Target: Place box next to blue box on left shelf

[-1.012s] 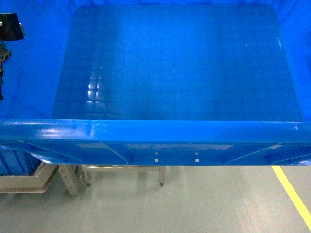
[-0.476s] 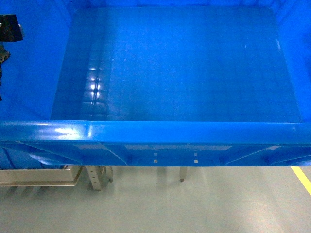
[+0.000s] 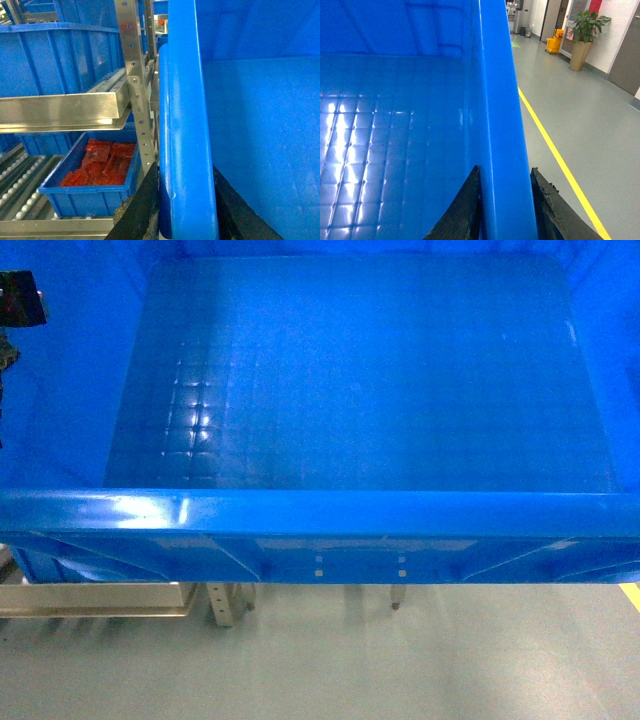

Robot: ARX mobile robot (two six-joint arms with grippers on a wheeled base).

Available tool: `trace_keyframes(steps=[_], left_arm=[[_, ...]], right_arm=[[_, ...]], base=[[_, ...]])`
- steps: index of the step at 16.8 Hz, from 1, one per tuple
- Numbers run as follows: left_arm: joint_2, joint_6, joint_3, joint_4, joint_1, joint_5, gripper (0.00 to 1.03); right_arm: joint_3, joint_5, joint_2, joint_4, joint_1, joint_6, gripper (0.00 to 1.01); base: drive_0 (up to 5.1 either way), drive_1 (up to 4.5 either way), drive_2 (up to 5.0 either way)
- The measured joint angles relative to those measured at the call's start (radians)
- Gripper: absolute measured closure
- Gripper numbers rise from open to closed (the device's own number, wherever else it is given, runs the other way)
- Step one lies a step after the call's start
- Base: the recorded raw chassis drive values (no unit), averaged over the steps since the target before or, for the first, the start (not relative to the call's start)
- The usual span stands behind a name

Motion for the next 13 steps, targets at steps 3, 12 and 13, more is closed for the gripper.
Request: trace_keyframes(steps=[3, 12, 13], left_arm=[[0.0, 0.0, 0.0, 0.004, 0.0, 0.001, 0.85], [0.0, 0.0, 0.0, 0.0, 0.0, 0.0, 0.86], [0.0, 0.0, 0.0, 0.0, 0.0, 0.0, 0.86]], right_arm=[[0.0, 0.0, 0.0, 0.003, 0.0, 0.0, 0.8], [0.0, 0.0, 0.0, 0.002, 0.0, 0.0, 0.8], [0.0, 0.0, 0.0, 0.0, 0.0, 0.0, 0.8]], base=[[0.0, 4.29, -4.3], [0.0, 4.29, -4.3], [0.0, 4.29, -4.3]])
